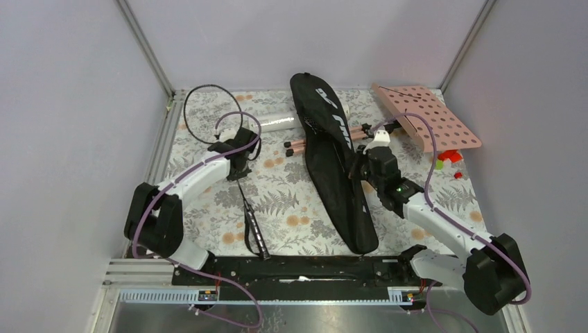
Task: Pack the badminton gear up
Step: Pick up the racket from the center of the board, then place the racket in the racket bag.
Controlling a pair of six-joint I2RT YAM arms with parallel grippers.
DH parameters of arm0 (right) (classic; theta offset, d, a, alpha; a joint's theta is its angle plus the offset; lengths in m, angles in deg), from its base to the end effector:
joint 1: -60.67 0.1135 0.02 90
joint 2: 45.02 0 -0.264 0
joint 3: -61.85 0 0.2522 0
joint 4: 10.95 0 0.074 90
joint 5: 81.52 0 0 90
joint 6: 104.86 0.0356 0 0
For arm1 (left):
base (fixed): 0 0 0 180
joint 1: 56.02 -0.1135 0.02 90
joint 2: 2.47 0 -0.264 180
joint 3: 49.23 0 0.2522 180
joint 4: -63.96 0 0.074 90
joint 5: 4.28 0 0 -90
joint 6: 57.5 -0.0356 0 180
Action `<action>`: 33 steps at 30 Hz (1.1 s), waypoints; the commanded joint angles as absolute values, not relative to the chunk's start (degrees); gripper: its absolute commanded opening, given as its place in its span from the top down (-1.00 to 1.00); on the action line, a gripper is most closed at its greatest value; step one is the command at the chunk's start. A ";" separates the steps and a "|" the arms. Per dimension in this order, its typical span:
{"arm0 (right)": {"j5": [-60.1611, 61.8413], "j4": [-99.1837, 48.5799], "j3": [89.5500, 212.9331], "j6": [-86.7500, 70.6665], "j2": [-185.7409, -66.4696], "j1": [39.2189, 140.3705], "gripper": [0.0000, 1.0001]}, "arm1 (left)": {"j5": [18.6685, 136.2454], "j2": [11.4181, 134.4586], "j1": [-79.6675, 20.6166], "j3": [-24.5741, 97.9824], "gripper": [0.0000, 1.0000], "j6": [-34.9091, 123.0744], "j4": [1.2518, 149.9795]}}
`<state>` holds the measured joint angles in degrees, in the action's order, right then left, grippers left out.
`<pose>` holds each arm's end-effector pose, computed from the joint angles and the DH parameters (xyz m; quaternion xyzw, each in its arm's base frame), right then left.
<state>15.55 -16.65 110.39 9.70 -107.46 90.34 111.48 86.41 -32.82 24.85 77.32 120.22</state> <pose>0.2156 0.1178 0.2503 -0.0009 0.8164 0.2174 0.5351 0.2755 -0.1012 0.2127 -0.2164 0.9376 0.0925 0.2559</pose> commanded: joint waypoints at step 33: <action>27.01 5.87 140.66 10.61 -134.45 90.08 1.00 | 108.07 85.61 -3.89 35.13 1.00 62.89 119.55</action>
